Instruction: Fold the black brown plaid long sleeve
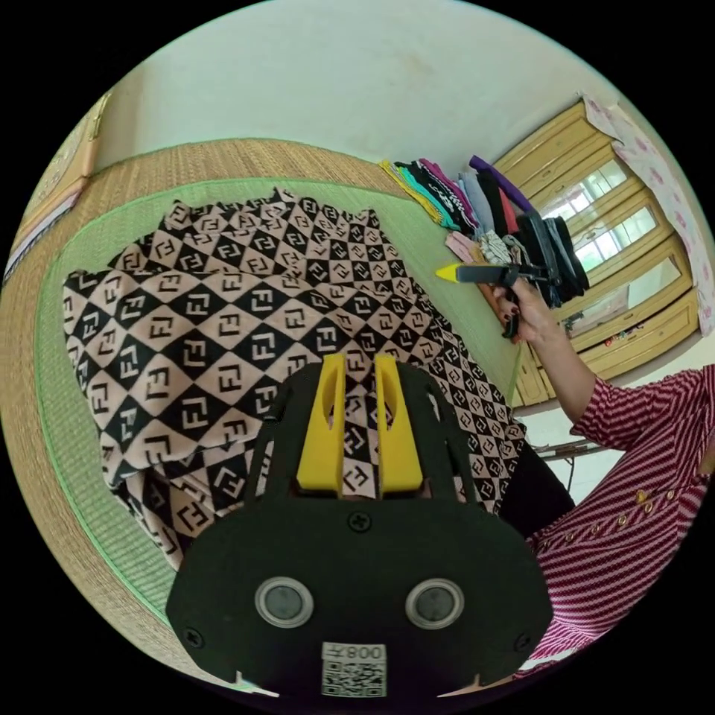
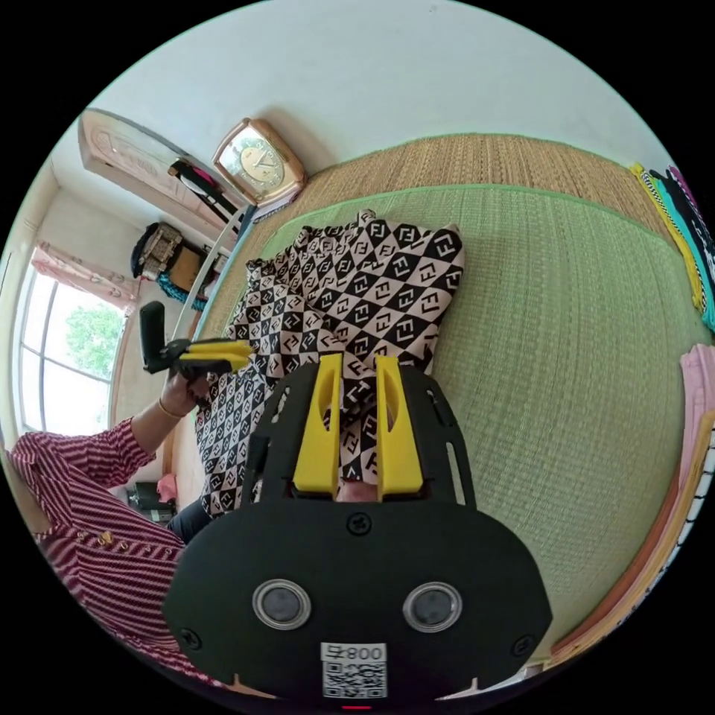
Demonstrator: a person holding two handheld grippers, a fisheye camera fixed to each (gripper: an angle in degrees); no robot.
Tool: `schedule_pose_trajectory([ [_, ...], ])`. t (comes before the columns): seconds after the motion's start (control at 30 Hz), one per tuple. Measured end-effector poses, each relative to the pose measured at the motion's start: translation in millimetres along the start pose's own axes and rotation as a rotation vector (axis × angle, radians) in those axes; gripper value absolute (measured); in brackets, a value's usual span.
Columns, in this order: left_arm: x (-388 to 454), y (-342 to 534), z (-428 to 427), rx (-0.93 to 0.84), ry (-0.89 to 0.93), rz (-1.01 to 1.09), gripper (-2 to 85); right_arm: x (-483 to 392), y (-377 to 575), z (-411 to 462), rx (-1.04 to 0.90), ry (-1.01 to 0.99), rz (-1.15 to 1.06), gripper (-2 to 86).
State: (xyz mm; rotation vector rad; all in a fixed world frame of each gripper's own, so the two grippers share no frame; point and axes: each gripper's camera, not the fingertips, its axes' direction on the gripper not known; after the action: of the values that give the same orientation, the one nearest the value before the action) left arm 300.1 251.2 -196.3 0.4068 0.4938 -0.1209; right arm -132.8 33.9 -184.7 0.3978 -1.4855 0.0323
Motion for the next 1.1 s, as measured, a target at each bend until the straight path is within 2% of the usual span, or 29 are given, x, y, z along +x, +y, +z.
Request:
schedule_pose_trajectory([
  [0.17,-6,-27,-10,0.016,-0.083,0.008,8.7,-9,4,16,-0.064,0.05,-0.018,9.0],
  [0.4,2,-59,27,-0.175,-0.235,0.056,8.5,-13,4,34,-0.104,0.086,0.001,6.5],
  [0.47,7,-57,25,-0.154,-0.269,0.059,7.1,-14,4,44,-0.135,0.119,0.021,3.8],
  [0.6,18,-48,5,-0.102,-0.239,0.047,2.8,-21,5,38,-0.13,0.094,-0.005,1.8],
  [0.87,37,-44,-22,-0.004,-0.222,0.054,2.5,-35,-1,-32,0.019,0.1,-0.047,0.7],
  [1.0,25,-37,-16,-0.037,-0.196,-0.03,4.8,-3,-13,-14,-0.029,0.08,0.041,0.5],
  [1.1,21,-18,-40,0.045,-0.173,-0.073,5.8,16,-7,-10,-0.019,0.101,0.132,0.2],
])
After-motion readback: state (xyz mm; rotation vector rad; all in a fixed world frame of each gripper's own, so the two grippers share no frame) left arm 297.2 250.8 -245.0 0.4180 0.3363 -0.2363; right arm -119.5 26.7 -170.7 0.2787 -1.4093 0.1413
